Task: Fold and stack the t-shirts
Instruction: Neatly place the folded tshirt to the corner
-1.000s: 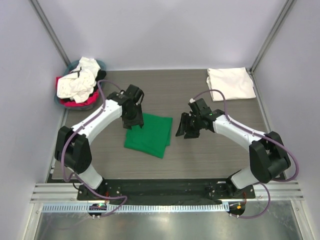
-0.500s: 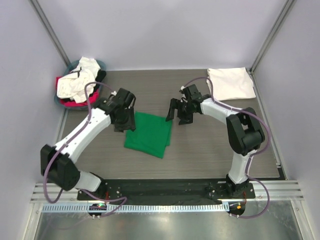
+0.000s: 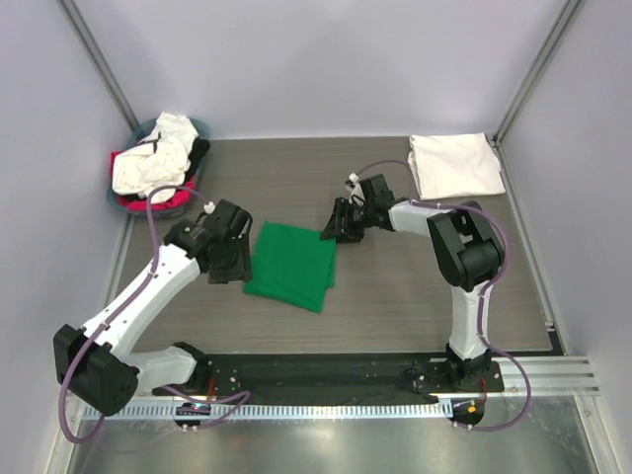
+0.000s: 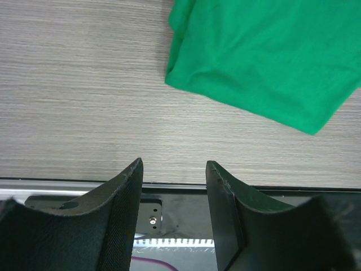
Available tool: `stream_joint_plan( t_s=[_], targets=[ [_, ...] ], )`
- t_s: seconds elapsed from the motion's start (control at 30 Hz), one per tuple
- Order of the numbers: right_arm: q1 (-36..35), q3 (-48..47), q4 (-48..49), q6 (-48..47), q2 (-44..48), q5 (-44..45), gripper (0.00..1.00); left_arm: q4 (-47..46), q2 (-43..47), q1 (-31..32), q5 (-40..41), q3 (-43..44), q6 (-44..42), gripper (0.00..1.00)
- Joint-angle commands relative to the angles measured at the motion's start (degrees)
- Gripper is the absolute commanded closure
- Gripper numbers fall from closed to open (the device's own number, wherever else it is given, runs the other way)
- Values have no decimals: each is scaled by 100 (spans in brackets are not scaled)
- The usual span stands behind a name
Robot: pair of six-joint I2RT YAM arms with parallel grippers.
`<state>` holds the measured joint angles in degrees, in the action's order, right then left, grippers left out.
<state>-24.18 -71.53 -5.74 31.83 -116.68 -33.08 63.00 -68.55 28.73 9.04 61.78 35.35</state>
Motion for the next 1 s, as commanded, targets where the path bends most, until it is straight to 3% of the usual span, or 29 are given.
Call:
stream_joint_plan(
  t_s=[0.0, 0.07, 0.1, 0.2, 0.27, 0.43, 0.6, 0.7, 0.87, 0.97],
  targets=[
    [-86, 525, 151, 7, -513, 39, 55, -34, 211, -34, 133, 53, -72, 50],
    [-95, 657, 441, 59, -583, -58, 70, -25, 228, -43, 168, 97, -72, 50],
    [-78, 701, 529, 68, -584, -171, 83, -25, 255, -34, 221, 124, -72, 50],
    [-78, 754, 547, -54, -409, -243, 99, -147, 395, -43, 335, 19, -186, 51],
    [-25, 702, 312, -229, -76, -147, 99, -305, 667, -52, 388, -148, -318, 51],
    [177, 88, -1592, -1380, 637, 1239, 99, -693, 1133, -61, 361, -412, -345, 53],
    [704, -291, -2641, -1900, 1165, 2437, 99, -579, 1388, -52, 905, -210, -573, 53],
    [1055, -476, -2809, -2111, 1297, 2999, 99, -587, 1328, -52, 1311, -227, -574, 54],
    [1179, -889, -2793, -2602, 1324, 4438, 99, -790, 1064, -61, 1276, -421, -565, 55],
    [1328, -1327, -2801, -2787, 1175, 4767, 99, -789, 984, -61, 1294, -412, -530, 56]
  ],
)
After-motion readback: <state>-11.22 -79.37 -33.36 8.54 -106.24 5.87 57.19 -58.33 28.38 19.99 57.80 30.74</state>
